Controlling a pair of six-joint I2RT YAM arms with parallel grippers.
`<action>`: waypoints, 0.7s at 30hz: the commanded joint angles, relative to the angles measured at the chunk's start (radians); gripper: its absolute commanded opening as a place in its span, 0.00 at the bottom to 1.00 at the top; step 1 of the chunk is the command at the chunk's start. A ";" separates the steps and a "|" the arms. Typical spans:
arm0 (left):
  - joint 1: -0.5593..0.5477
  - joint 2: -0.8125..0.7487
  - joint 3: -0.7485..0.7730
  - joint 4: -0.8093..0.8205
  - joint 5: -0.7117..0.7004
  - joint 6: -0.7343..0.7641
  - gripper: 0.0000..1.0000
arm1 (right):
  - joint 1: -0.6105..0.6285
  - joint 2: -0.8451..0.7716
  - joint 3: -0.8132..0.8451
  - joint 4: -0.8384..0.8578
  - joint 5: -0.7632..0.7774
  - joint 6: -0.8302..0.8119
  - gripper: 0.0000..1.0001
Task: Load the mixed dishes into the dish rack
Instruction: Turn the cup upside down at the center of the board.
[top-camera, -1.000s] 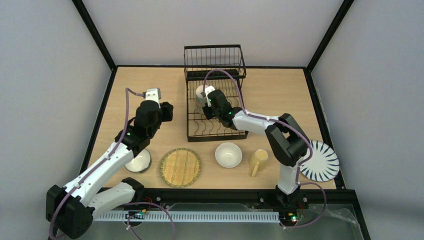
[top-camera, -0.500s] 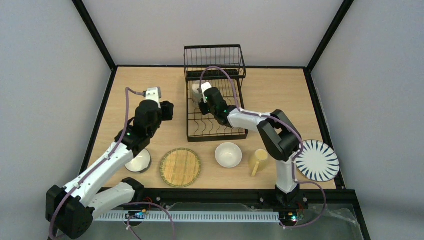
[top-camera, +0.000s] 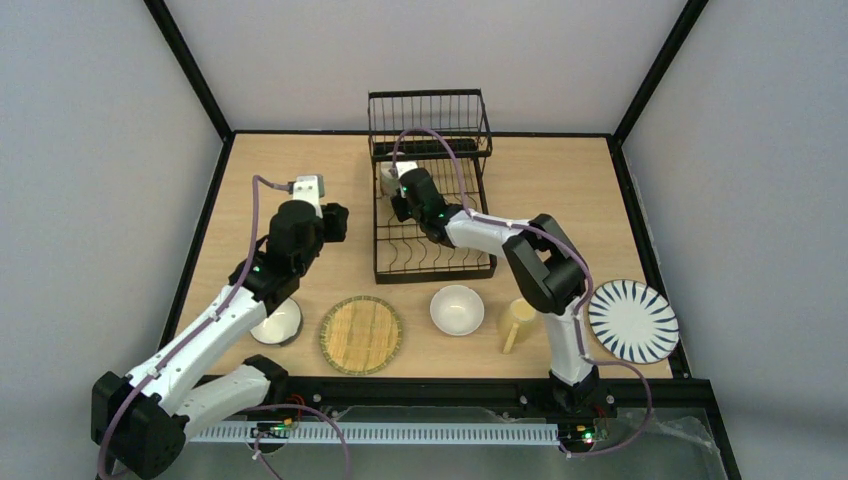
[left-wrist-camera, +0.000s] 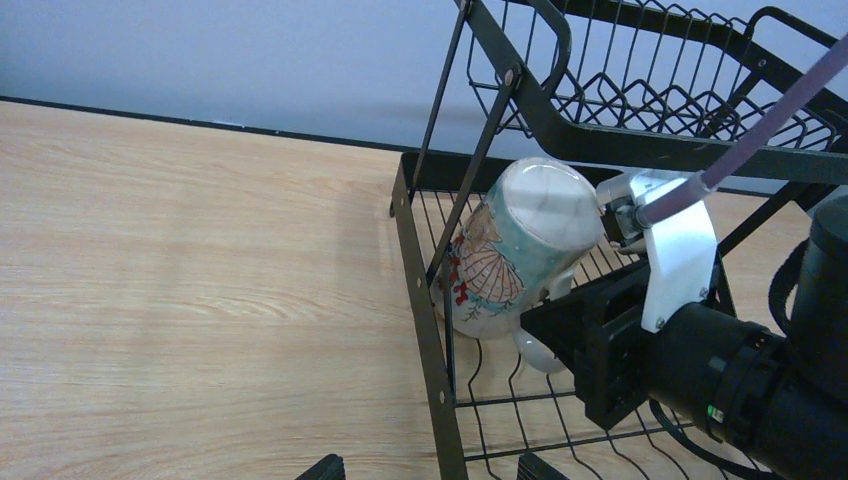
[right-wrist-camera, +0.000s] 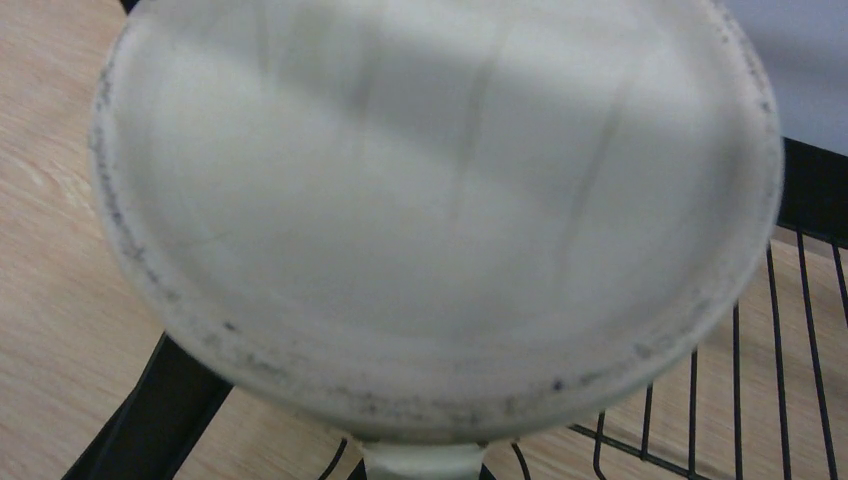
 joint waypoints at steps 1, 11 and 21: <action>-0.005 -0.009 -0.019 0.010 0.014 0.021 0.99 | 0.008 0.027 0.095 0.079 0.051 0.004 0.18; -0.005 -0.012 -0.023 0.004 0.012 0.021 0.99 | 0.009 0.059 0.141 0.067 0.076 -0.001 0.60; -0.005 -0.011 -0.023 0.001 0.012 0.012 0.99 | 0.008 0.041 0.127 0.069 0.105 -0.008 0.67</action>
